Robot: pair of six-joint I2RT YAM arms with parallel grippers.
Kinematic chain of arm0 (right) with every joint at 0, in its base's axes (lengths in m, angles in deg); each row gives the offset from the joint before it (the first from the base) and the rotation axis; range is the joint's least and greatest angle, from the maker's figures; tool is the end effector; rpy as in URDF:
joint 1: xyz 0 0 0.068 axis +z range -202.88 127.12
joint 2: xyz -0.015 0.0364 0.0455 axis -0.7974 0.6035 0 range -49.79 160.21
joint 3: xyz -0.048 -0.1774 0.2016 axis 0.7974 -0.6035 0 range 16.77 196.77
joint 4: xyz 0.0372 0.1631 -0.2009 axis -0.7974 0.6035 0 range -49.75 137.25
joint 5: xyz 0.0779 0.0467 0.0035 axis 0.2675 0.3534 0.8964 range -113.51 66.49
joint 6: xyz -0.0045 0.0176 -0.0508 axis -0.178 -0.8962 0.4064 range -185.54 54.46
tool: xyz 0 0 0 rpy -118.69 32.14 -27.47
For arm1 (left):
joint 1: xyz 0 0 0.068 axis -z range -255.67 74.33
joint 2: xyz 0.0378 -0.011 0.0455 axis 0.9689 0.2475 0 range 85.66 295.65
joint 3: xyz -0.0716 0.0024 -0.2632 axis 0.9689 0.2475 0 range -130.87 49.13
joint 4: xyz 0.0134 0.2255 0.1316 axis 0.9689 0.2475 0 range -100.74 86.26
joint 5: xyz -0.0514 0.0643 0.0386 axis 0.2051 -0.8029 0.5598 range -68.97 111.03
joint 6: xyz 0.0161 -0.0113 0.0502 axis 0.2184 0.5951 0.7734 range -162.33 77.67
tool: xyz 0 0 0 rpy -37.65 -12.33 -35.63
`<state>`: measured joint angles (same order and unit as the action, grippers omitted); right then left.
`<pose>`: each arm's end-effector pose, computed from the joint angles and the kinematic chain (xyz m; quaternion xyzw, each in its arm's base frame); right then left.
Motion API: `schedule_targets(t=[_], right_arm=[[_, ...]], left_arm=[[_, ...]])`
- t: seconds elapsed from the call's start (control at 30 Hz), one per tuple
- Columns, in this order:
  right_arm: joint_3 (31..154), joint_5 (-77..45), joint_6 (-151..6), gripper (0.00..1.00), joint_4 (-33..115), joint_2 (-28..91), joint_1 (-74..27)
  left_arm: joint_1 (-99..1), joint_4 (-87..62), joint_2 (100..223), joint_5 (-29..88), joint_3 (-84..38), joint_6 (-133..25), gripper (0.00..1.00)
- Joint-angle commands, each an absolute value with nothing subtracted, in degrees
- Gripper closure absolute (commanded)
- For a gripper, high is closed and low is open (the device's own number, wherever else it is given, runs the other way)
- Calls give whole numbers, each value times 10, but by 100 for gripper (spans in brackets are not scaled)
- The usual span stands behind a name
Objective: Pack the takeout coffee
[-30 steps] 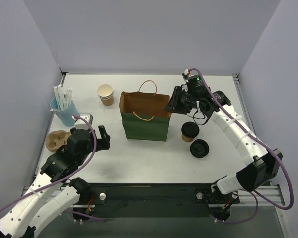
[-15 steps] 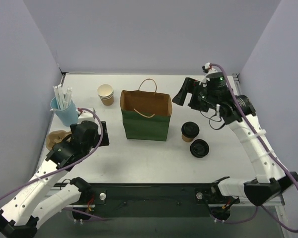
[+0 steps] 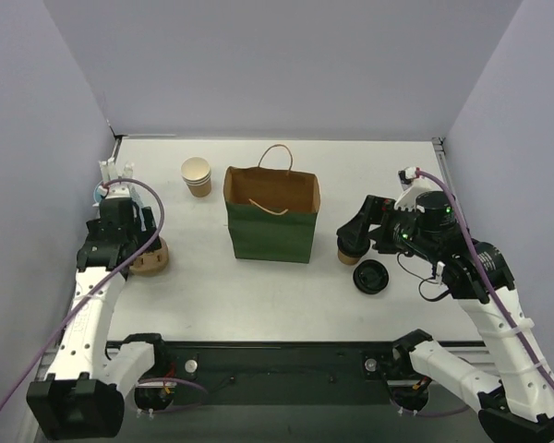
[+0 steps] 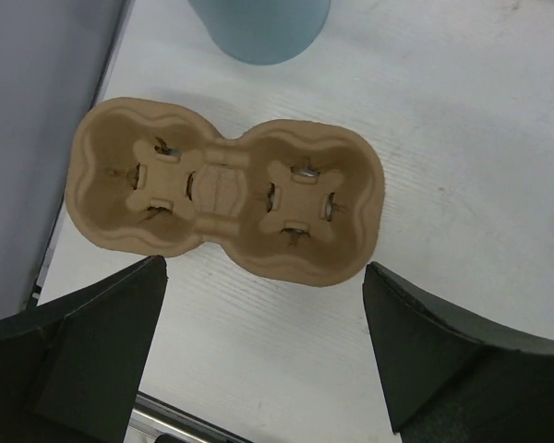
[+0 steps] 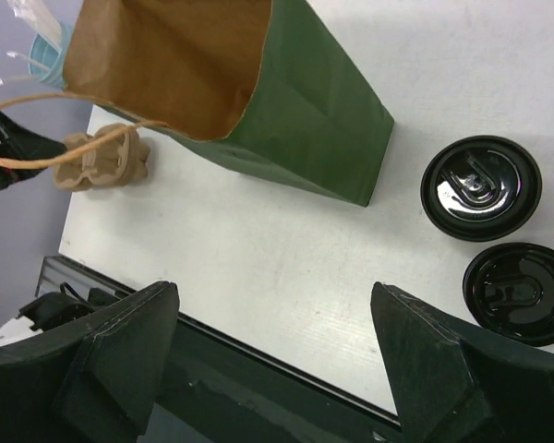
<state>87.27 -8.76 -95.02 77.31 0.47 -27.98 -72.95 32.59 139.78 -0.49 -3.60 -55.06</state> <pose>0.1450 0.0773 0.4261 -0.0447 0.7987 0.3618 0.4787 0.1883 0.0042 0.3061 -0.1507 0.8970 0.1199 0.3978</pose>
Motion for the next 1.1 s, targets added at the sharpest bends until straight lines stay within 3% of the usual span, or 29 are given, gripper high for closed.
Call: schedule_targets(t=[0.0,0.5,1.07], right_arm=[[850,-50,-938,12,744,-10,-276],[805,15,-967,13,699,-38,-275],[796,13,-960,13,685,-26,-275]], left_arm=[[-827,235,1424,118,-10,-441,3],[-903,200,1545,136,-4,-401,5],[-910,168,1607,142,-8,-396,23]])
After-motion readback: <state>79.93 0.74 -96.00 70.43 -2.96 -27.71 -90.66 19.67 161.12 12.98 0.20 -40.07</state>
